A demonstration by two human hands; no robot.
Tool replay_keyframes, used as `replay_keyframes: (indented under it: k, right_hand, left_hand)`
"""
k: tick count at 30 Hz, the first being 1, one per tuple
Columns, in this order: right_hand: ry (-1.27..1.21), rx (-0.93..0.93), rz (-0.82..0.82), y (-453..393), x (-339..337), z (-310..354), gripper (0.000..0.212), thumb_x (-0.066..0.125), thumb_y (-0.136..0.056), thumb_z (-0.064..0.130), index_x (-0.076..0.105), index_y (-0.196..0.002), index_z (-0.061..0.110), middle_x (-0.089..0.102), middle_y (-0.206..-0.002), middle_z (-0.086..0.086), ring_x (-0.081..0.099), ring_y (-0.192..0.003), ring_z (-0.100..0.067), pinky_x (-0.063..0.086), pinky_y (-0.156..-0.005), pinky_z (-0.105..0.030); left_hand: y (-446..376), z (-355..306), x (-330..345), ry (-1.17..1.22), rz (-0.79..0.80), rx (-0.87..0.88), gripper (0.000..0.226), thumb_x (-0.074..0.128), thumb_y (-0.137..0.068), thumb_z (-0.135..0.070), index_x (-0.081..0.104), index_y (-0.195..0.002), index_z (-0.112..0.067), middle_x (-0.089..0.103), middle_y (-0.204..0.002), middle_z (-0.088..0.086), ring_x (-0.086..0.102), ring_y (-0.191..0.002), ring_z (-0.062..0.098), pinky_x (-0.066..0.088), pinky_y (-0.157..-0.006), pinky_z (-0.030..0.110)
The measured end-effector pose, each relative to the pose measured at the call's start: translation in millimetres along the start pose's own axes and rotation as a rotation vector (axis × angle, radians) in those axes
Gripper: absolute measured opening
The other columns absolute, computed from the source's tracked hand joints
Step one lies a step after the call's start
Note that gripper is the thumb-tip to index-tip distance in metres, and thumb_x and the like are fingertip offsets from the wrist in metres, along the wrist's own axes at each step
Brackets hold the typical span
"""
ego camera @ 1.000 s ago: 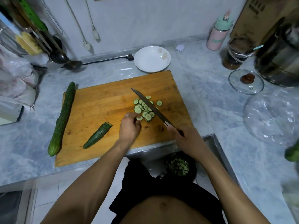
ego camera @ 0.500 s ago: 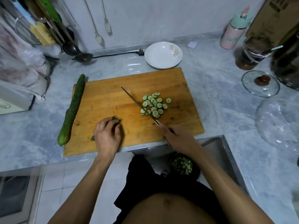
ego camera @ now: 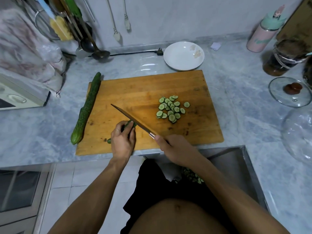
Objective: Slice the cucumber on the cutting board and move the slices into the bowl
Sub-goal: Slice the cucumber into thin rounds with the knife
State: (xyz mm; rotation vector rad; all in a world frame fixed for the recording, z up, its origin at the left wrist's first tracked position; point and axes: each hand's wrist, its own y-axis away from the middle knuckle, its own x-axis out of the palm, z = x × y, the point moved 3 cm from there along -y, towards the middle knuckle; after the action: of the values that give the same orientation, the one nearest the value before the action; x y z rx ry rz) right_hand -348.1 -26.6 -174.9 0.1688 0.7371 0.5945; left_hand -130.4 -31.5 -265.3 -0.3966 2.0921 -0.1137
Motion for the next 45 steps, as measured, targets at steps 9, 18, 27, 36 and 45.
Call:
replay_keyframes:
  k: [9,18,27,36,45]
  right_hand:
    - [-0.015,-0.019,0.037,-1.3,7.3,8.6,0.059,0.029,-0.103,0.051,0.042,-0.060,0.013,0.049,-0.059,-0.005,0.050,-0.057,-0.020,0.036,-0.058,-0.033]
    - [-0.048,0.054,0.111,-11.3,14.5,9.9,0.059,0.022,-0.104,0.053,0.043,-0.062,0.018,0.047,-0.065,-0.002,0.048,-0.062,-0.015,0.033,-0.063,-0.033]
    - [-0.024,0.051,0.114,-24.8,15.3,24.0,0.061,0.020,-0.106,0.049,0.046,-0.062,0.015,0.049,-0.063,-0.004,0.048,-0.059,-0.015,0.031,-0.053,-0.030]
    - [-0.013,0.105,0.088,-45.3,22.3,28.1,0.065,0.021,-0.105,0.050,0.051,-0.062,0.012,0.053,-0.064,-0.005,0.048,-0.060,-0.012,0.031,-0.058,-0.031]
    - [-0.055,0.108,0.058,-41.9,15.7,24.4,0.066,0.020,-0.106,0.050,0.048,-0.058,0.013,0.050,-0.058,-0.005,0.049,-0.056,-0.017,0.037,-0.054,-0.029]
  left_hand:
    - [-3.7,1.4,-7.4,0.023,-0.003,-0.005,0.025,0.058,-0.096,-0.024,0.072,-0.114,-0.013,0.058,-0.125,0.010,0.063,-0.096,0.030,0.052,-0.081,0.035]
    - [-5.3,5.3,-4.6,0.015,0.000,0.012,0.031,0.054,-0.096,-0.028,0.071,-0.116,-0.012,0.058,-0.122,0.010,0.061,-0.098,0.030,0.053,-0.082,0.036]
    - [-8.1,4.9,-5.9,0.026,-0.013,0.037,0.027,0.058,-0.096,-0.022,0.071,-0.113,-0.007,0.059,-0.120,0.013,0.062,-0.096,0.029,0.051,-0.080,0.032]
    - [-8.3,2.4,-7.9,0.021,-0.015,0.050,0.029,0.056,-0.095,-0.023,0.072,-0.111,-0.005,0.059,-0.118,0.014,0.063,-0.093,0.030,0.050,-0.077,0.031]
    - [-3.1,-1.2,-10.5,0.057,-0.024,0.033,0.026,0.064,-0.092,-0.014,0.071,-0.115,-0.005,0.062,-0.118,0.014,0.062,-0.102,0.029,0.049,-0.086,0.030]
